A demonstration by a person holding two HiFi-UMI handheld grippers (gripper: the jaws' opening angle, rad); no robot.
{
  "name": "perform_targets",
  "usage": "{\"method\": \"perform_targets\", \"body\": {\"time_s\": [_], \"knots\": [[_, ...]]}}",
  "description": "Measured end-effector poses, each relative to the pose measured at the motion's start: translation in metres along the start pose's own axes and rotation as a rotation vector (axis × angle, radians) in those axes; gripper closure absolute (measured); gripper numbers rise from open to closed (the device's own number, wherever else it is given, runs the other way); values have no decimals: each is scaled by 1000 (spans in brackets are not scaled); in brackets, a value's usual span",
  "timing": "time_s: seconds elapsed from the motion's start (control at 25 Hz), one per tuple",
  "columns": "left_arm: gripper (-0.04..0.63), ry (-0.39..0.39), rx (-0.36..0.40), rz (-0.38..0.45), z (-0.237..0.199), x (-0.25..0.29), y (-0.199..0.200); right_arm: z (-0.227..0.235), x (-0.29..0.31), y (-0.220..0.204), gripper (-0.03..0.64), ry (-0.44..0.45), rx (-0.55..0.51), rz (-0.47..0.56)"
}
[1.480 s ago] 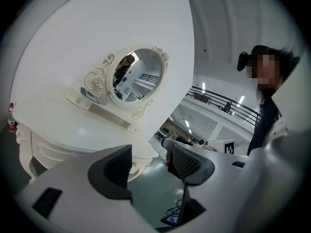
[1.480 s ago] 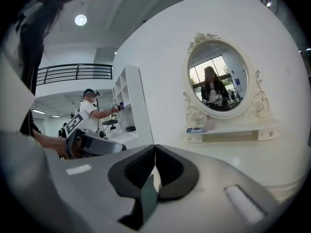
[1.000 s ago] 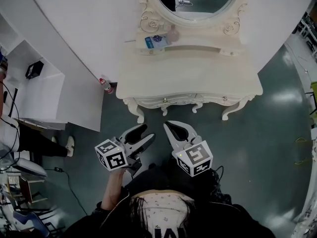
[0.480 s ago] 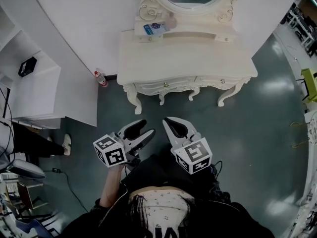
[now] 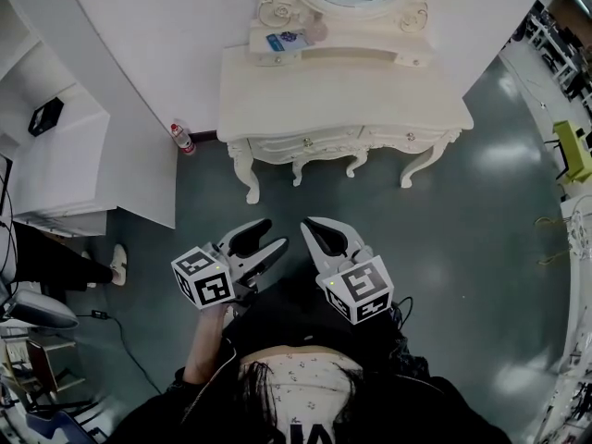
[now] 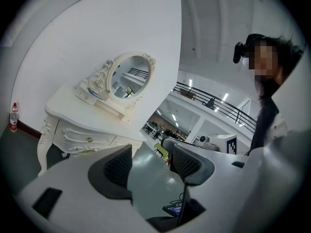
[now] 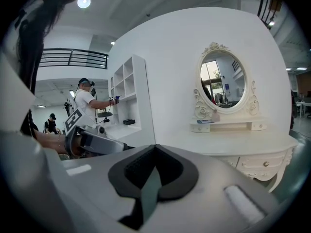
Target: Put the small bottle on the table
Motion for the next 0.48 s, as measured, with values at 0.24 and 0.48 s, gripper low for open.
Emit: {"method": "perform_targets", "body": {"time_s": [0.24, 0.48], "knots": [[331, -19, 7, 2, 5, -1, -5, -2, -8, -1, 607, -19, -15, -8], [331, -28, 27, -3, 7, -3, -3, -4, -7, -3, 607, -21, -17, -11]]}}
Point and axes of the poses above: the fingertips, and each gripper's own axes: x forward along the fingers, z to its right, y out of its top, the point moved 7 cm from there along -x, backward along the fingers, and after that the axes turned 5 degrees about z, right-handed, at the moved point
